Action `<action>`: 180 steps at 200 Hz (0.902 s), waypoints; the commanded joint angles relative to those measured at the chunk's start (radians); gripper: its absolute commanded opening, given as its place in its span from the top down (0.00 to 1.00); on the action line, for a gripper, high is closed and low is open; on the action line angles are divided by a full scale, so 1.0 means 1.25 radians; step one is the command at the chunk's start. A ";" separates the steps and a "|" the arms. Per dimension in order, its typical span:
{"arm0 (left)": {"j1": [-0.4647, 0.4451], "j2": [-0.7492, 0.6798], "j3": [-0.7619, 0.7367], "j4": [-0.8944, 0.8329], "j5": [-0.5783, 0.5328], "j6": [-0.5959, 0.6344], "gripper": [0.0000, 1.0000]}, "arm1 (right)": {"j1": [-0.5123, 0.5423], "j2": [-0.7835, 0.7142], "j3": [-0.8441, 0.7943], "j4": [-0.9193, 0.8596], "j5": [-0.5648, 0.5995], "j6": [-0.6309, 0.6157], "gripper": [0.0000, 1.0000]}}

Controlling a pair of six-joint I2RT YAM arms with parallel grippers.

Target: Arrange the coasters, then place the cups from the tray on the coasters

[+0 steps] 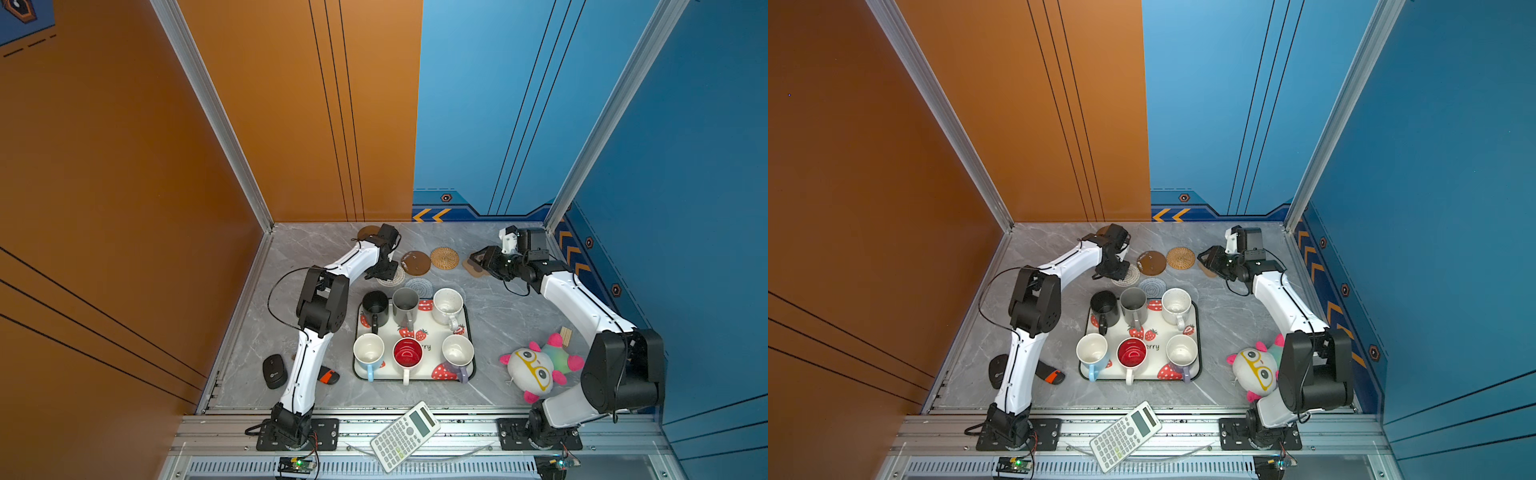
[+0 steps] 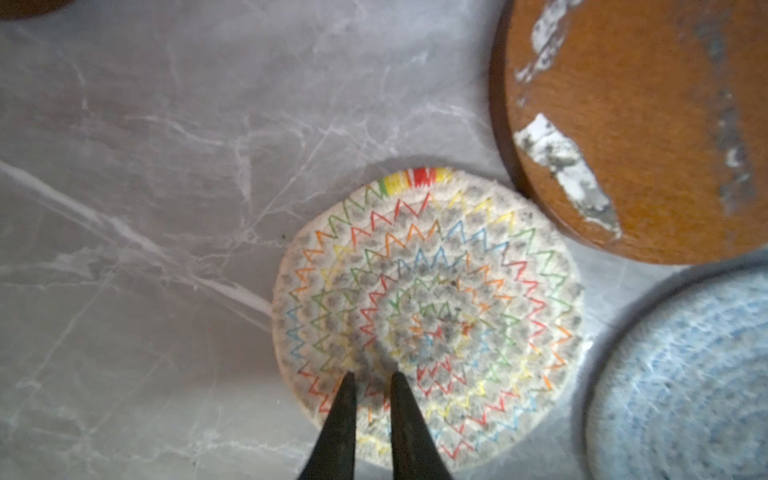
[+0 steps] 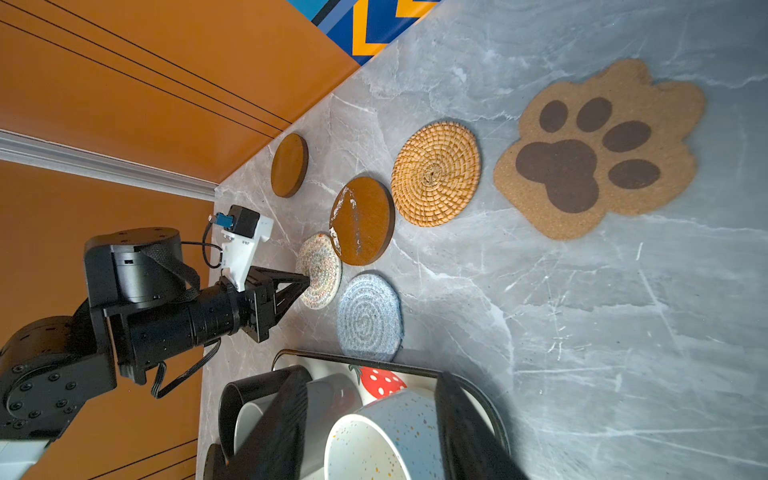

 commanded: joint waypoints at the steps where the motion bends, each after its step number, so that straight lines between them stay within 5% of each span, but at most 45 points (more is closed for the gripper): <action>1: 0.017 0.054 0.009 -0.036 -0.026 -0.004 0.84 | -0.015 -0.030 -0.009 0.004 -0.002 -0.001 0.51; 63: 0.056 0.091 0.037 -0.042 -0.038 -0.047 0.84 | -0.026 -0.046 -0.027 0.003 -0.003 0.002 0.51; 180: 0.072 0.212 0.239 -0.042 0.080 -0.116 0.82 | -0.047 -0.081 -0.038 -0.040 0.007 -0.008 0.51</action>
